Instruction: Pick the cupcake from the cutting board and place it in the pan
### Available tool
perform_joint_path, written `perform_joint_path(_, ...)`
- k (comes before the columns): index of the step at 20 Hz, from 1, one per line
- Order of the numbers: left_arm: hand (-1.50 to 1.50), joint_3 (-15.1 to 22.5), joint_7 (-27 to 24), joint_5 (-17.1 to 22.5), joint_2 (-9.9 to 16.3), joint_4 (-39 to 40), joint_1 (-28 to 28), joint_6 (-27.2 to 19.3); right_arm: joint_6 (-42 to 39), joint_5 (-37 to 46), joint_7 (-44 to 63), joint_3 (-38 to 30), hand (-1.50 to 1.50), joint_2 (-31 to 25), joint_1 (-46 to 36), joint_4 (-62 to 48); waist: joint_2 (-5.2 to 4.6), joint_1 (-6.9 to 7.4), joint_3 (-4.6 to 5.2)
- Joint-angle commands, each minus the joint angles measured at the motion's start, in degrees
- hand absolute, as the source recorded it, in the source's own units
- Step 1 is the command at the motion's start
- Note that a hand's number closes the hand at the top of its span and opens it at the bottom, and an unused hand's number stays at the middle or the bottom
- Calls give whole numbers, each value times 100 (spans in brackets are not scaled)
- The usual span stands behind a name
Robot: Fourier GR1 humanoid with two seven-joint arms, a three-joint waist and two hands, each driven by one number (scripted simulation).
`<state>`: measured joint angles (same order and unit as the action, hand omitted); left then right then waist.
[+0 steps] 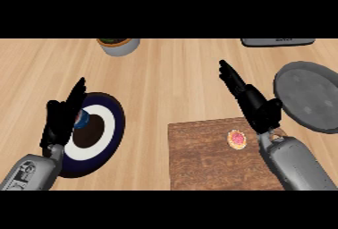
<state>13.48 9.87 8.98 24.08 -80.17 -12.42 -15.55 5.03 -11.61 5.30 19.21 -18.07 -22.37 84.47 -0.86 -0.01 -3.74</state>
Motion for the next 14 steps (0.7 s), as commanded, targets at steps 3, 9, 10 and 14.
perform_joint_path(3,0,-258,-140,218,-65,-293,-50,4,-1493,-1219,-716,-405,150,-56,-219,139,76,128,356)
perform_joint_path(9,0,-543,-107,790,-535,-586,13,-102,-2805,-652,-2405,-1165,150,-1620,81,-326,62,-16,347)
perform_joint_path(10,0,-621,-63,850,-367,-786,56,10,-2849,-339,-3028,-1148,150,-1593,174,-438,67,73,343)
perform_joint_path(14,0,-705,-120,874,-369,-805,189,31,-3451,195,-4262,-1599,-150,-2506,614,-1162,52,46,352)
